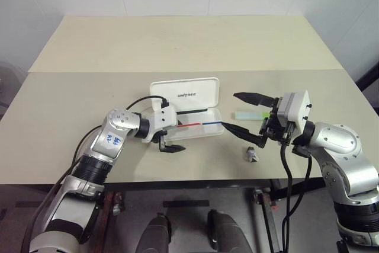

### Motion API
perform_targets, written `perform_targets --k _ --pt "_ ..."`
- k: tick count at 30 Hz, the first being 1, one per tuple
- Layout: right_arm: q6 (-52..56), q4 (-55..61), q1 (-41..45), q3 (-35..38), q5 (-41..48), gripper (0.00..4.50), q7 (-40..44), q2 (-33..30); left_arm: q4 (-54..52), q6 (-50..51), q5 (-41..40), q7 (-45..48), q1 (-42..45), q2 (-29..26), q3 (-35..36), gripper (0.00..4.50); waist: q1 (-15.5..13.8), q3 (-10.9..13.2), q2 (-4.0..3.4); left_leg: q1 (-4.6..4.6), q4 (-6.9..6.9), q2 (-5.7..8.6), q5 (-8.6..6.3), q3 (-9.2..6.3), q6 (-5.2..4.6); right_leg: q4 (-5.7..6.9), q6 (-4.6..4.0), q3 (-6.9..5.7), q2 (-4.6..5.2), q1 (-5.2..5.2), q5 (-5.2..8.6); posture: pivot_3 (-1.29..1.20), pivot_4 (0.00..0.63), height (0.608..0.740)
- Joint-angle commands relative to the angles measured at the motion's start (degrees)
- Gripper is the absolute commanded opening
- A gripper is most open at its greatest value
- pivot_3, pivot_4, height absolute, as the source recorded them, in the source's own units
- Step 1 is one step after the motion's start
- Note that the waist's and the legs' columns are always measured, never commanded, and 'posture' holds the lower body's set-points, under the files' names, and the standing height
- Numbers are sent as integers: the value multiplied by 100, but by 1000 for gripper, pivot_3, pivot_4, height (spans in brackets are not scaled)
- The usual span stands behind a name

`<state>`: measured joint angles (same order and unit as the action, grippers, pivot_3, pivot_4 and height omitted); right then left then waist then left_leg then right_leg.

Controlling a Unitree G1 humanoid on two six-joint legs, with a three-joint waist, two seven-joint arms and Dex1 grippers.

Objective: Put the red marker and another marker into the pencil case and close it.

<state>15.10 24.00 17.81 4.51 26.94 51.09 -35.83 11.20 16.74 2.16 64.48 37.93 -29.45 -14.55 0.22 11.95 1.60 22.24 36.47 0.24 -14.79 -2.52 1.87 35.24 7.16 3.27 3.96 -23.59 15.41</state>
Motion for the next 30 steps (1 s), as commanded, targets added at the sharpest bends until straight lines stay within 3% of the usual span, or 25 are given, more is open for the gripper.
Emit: perform_targets --k 1,10,21,30 --pt "-48 79 88 -10 52 3903 -25 19 -224 -130 -170 75 -26 -39 4 4475 1 0 0 0 0 0 0 0 0 0 0 0 0 0 0 0 150 740" --pt "-95 5 127 -73 47 3903 -17 77 -601 -442 -510 145 -334 -117 141 4475 0 0 0 1 -2 -1 0 0 0 -3 -2 0 2 -1 1 0 150 740" --pt "-277 -280 198 -284 31 3903 143 315 -878 -1771 -780 -551 -1074 -330 964 4475 3 0 0 -3 -2 -2 0 1 0 6 -6 -1 6 -4 3 0 150 740" --pt "-368 -453 199 -444 45 3903 248 471 -2087 -1641 -2114 -657 -2319 -458 2034 4475 39 0 -1 -4 -12 -4 -1 5 1 0 -7 -3 15 -5 4 0 150 740"
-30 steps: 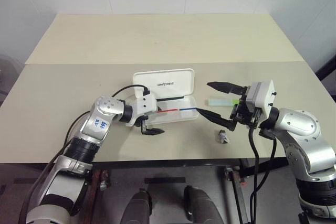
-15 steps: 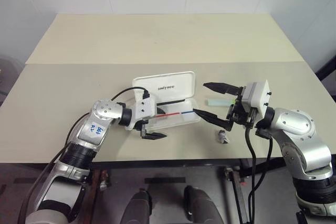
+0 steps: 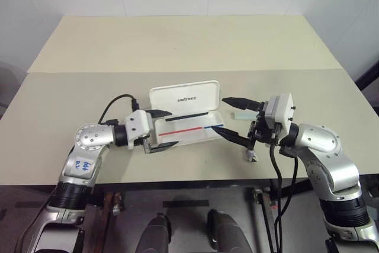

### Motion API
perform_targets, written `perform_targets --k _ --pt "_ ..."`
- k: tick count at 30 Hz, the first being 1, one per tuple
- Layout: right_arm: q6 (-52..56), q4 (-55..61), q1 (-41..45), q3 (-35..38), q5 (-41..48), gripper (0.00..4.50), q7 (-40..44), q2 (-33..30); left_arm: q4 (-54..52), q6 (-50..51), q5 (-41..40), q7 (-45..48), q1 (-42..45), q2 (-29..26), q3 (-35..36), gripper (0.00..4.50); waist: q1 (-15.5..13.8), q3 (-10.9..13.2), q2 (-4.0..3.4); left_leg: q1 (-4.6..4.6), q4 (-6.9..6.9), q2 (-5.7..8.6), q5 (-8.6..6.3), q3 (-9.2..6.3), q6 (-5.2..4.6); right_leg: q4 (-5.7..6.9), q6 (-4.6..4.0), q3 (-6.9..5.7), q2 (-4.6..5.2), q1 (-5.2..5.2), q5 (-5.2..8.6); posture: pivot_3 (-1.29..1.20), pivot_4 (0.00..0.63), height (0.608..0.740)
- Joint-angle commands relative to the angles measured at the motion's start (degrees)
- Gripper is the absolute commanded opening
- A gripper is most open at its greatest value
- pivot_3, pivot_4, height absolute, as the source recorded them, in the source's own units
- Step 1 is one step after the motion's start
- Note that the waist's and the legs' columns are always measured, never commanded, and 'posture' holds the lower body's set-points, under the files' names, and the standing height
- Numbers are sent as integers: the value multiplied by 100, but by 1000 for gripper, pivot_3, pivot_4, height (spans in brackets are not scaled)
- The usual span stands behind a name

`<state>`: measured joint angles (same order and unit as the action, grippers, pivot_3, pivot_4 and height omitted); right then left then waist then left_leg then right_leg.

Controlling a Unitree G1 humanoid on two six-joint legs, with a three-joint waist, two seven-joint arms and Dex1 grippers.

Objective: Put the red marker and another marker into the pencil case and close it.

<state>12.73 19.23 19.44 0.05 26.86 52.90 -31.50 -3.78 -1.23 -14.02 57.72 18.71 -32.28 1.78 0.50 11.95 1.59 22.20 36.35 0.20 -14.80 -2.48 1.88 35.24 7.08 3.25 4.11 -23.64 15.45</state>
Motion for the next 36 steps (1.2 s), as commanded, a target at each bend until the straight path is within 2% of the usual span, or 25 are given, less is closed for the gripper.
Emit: perform_targets --k 1,6,9,16,21,25,36 --pt "-139 1 43 -12 58 3903 84 53 -706 173 -543 -33 -576 -241 526 4475 19 0 0 -2 -3 -1 0 0 0 -1 -2 0 1 0 1 0 150 740" --pt "-169 -110 80 -55 88 3903 209 92 -841 396 -925 -171 -1354 -546 1343 4475 29 0 0 -6 -3 -3 0 -3 0 3 -10 -6 1 2 5 0 150 740" --pt "-212 -246 69 -55 93 3903 367 54 -413 178 -766 -207 -1569 -853 1827 4475 47 0 0 -9 -4 -6 0 -2 0 4 -18 -8 3 2 9 0 150 740" --pt "-378 -510 -87 66 -36 3903 675 -202 403 -85 -570 -195 -1620 -1214 2100 4475 35 0 0 -7 -10 -5 0 -2 0 -10 -28 -14 16 4 14 0 150 740" --pt "-379 -450 -383 295 91 3903 1120 -721 1175 -159 -615 308 -1475 -1441 1900 4475 24 0 0 -2 -27 1 -1 -1 -1 -27 -20 -21 19 1 10 0 150 740" --pt "-358 -442 -365 338 119 3903 1315 -946 1783 -361 -358 530 -1225 -1565 1620 4475 27 0 0 -5 -28 -4 -2 -2 -1 -26 -21 -22 19 2 10 0 150 740" --pt "-141 -179 -82 286 214 3903 1180 -895 3070 -897 310 326 -388 -1565 1022 4475 61 0 0 -2 -29 -2 -2 -3 0 -23 -18 -22 21 -2 6 0 150 740"
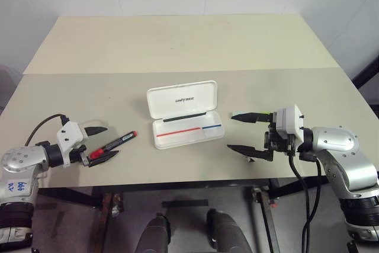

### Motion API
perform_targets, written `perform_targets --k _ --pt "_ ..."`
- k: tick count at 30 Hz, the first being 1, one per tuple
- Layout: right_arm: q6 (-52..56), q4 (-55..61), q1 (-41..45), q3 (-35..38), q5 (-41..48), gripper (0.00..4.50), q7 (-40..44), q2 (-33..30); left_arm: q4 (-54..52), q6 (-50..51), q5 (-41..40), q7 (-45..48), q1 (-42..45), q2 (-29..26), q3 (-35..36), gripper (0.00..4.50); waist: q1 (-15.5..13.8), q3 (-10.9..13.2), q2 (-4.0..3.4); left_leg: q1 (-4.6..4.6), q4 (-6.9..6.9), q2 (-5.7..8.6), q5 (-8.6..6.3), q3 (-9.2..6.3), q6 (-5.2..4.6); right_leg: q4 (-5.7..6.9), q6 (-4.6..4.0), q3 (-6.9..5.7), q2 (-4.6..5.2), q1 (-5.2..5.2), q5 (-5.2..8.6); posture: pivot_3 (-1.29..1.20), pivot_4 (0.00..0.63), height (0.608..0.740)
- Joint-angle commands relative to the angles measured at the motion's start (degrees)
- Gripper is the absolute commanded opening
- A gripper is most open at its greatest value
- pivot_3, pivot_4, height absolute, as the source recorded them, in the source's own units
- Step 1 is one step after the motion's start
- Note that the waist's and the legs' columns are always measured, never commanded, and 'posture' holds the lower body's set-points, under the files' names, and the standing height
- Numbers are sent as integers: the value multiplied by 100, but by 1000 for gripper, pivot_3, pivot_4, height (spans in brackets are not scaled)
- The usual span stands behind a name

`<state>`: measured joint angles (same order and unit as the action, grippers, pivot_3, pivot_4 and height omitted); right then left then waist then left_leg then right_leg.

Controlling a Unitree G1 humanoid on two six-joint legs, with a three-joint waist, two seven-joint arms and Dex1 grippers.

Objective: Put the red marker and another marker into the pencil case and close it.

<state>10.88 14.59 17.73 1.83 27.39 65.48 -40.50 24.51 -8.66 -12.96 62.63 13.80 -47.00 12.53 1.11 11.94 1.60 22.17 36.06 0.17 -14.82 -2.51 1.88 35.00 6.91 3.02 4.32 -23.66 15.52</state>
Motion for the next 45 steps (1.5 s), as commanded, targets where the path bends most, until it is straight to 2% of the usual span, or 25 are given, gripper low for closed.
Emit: perform_targets --k 1,2,3,13,18,21,24,30,35,38,45 --pt "74 328 118 100 167 3903 -123 22 321 -187 269 -195 116 -97 -100 4475 0 0 0 -1 1 0 0 0 0 1 0 0 1 0 0 0 150 740" --pt "94 358 134 98 175 3903 -154 31 374 -213 313 -216 124 -98 -134 4056 0 -1 -1 -1 3 0 0 0 0 3 1 0 2 0 -1 0 150 740" --pt "122 395 159 94 189 3903 -189 41 385 -145 272 -185 115 -79 -144 3883 0 -1 -2 -3 4 -1 0 0 0 7 1 1 3 2 -1 0 150 740" --pt "263 537 318 83 249 3903 -335 74 233 -77 209 -96 -77 -57 -286 685 38 -2 -3 -23 6 -15 25 1 -6 14 -39 7 10 18 -2 0 150 740" --pt "278 529 335 85 246 3903 -352 80 138 -317 79 -191 -50 67 -173 611 38 -2 -4 -23 4 -14 26 3 -7 12 -38 9 14 18 -3 0 150 740" --pt "276 540 304 88 230 3903 -377 72 -49 -466 -201 -400 142 171 130 611 26 -2 -3 -20 3 -15 26 2 -7 10 -31 8 15 16 -7 0 150 740" --pt "287 566 268 117 234 3903 -431 72 -490 -90 -632 -550 255 272 384 611 6 -2 0 0 9 -14 26 -8 -6 4 -13 -2 16 7 -17 0 150 740" --pt "261 590 191 117 202 3903 -524 77 -1521 858 -1137 -429 173 326 308 611 28 -2 1 9 -2 -12 14 -3 -2 -22 1 0 16 4 -23 0 150 740" --pt "254 692 95 140 176 3903 -690 104 -2014 1444 -1234 -72 719 389 -295 611 20 -2 1 9 0 4 12 -2 -1 -20 3 -1 6 3 -21 0 150 740" --pt "245 774 25 174 158 3903 -784 98 -1980 1693 -1282 -230 1109 677 -432 611 9 -2 1 8 9 8 13 -5 -2 -17 4 -5 3 8 -22 0 150 740" --pt "326 1231 -370 382 160 3903 -1193 74 -1217 1147 -300 -82 2206 1465 -1644 611 -51 -2 2 11 11 15 13 -3 -2 -17 9 -4 -8 8 -23 0 150 740"
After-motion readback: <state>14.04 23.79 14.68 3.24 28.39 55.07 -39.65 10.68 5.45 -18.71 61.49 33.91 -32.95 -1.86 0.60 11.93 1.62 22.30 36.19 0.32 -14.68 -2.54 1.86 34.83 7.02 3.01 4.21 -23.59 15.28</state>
